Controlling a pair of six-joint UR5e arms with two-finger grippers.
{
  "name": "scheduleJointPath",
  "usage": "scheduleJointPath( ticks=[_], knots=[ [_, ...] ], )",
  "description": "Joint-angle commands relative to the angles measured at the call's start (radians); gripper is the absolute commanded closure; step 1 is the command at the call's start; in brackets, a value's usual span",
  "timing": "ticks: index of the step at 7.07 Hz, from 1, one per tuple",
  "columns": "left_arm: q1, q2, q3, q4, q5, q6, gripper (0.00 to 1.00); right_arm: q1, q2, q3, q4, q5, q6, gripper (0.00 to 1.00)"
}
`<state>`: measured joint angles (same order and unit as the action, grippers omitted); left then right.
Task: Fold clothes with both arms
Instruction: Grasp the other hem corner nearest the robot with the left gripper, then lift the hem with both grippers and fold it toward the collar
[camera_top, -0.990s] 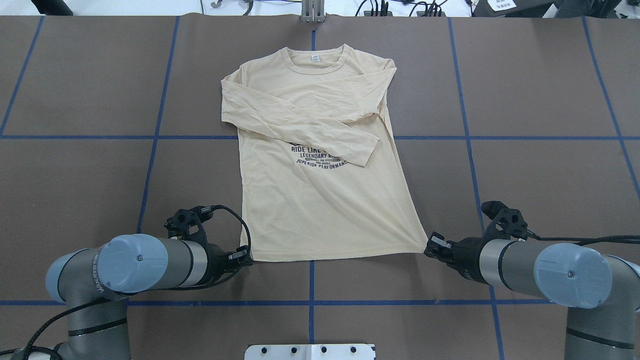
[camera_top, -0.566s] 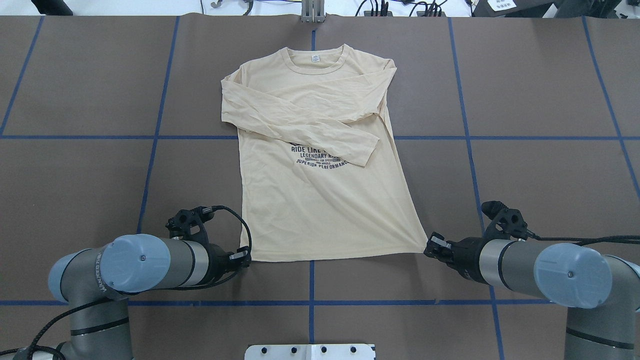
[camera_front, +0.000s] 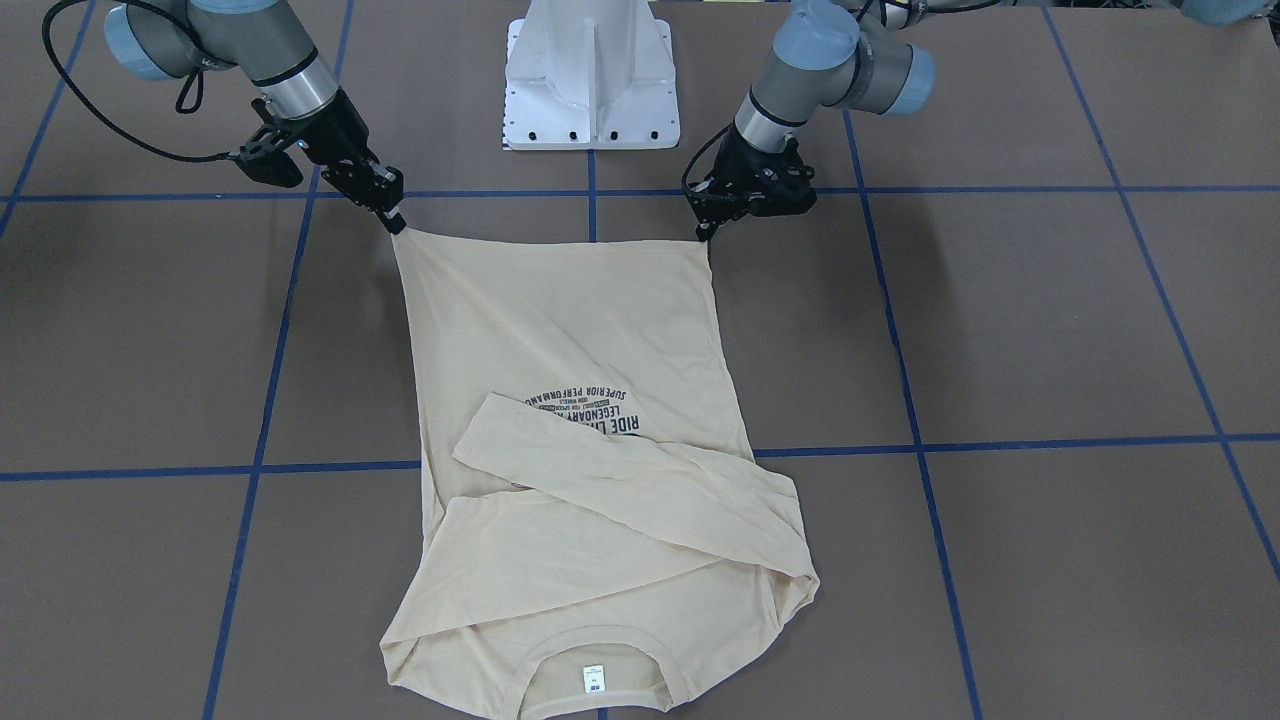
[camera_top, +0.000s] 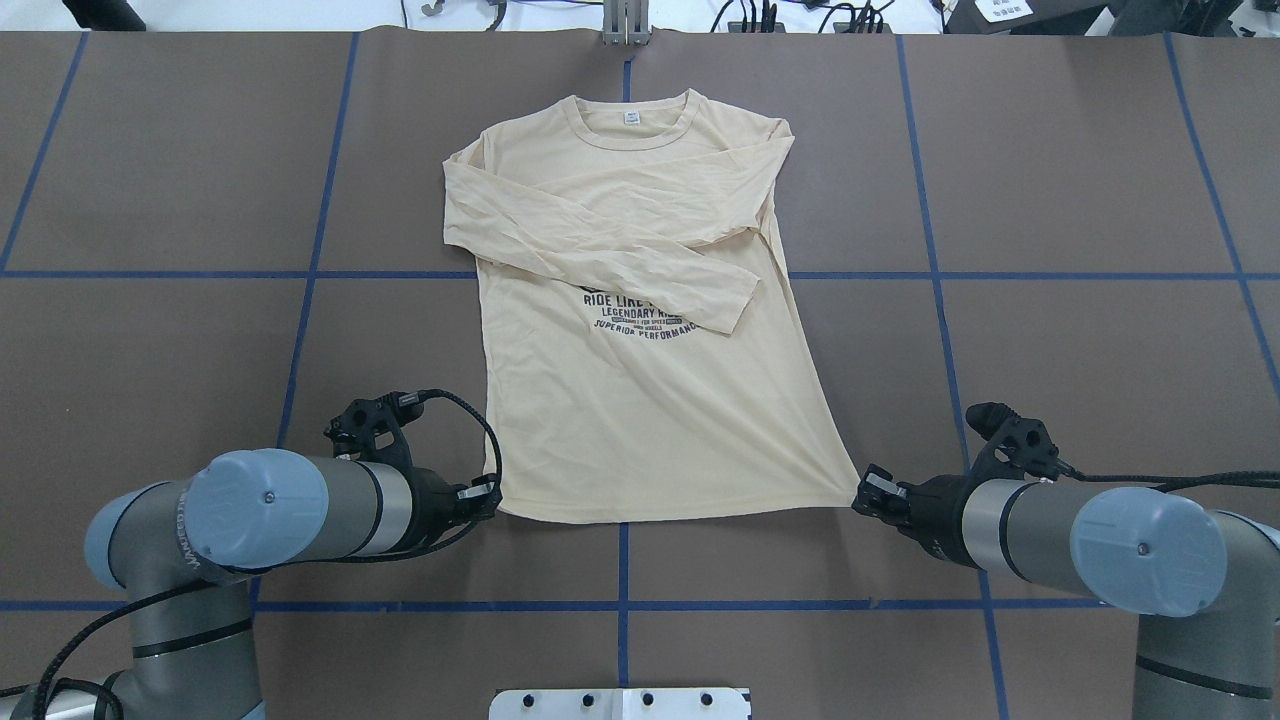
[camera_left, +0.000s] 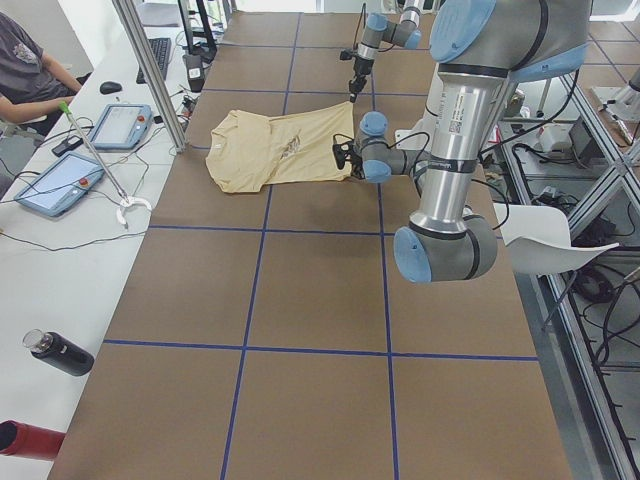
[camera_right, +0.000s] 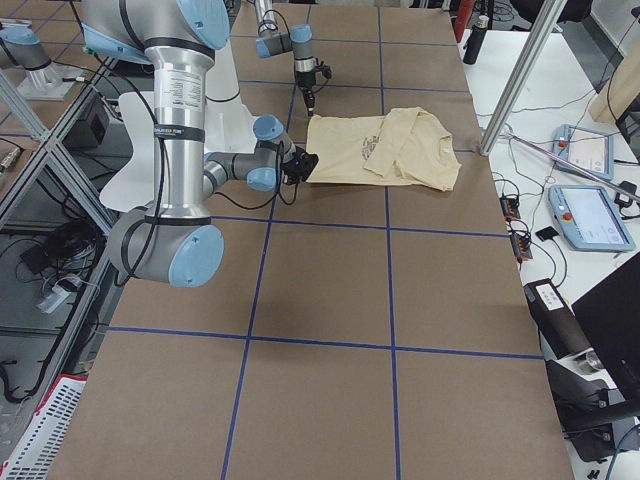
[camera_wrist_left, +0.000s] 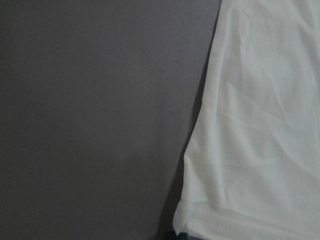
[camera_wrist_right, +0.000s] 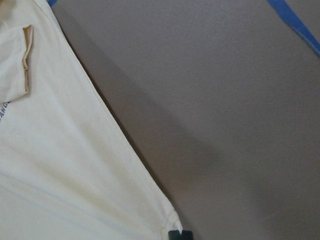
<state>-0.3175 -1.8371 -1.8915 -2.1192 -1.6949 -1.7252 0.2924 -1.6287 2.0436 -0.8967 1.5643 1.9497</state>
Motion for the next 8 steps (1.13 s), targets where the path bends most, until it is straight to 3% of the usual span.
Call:
scheduleJointPath(
  ticks=[1,3,5,6,8],
  knots=[
    [-0.012,0.019,-0.117,0.018,-0.005,-0.002,1.00,0.001,-0.010,0.026,0.001,0.000,0.002,1.00],
    [0.032,0.051,-0.248,0.092,-0.003,-0.069,1.00,-0.031,-0.090,0.113,0.001,0.011,0.018,1.00],
    [0.074,0.076,-0.317,0.131,-0.003,-0.096,1.00,-0.073,-0.105,0.174,0.001,0.017,0.072,1.00],
    [0.074,0.135,-0.371,0.131,-0.005,-0.094,1.00,-0.088,-0.106,0.178,0.001,0.017,0.099,1.00],
    [0.077,0.176,-0.393,0.131,-0.008,-0.093,1.00,-0.128,-0.114,0.199,0.001,0.017,0.139,1.00]
  ],
)
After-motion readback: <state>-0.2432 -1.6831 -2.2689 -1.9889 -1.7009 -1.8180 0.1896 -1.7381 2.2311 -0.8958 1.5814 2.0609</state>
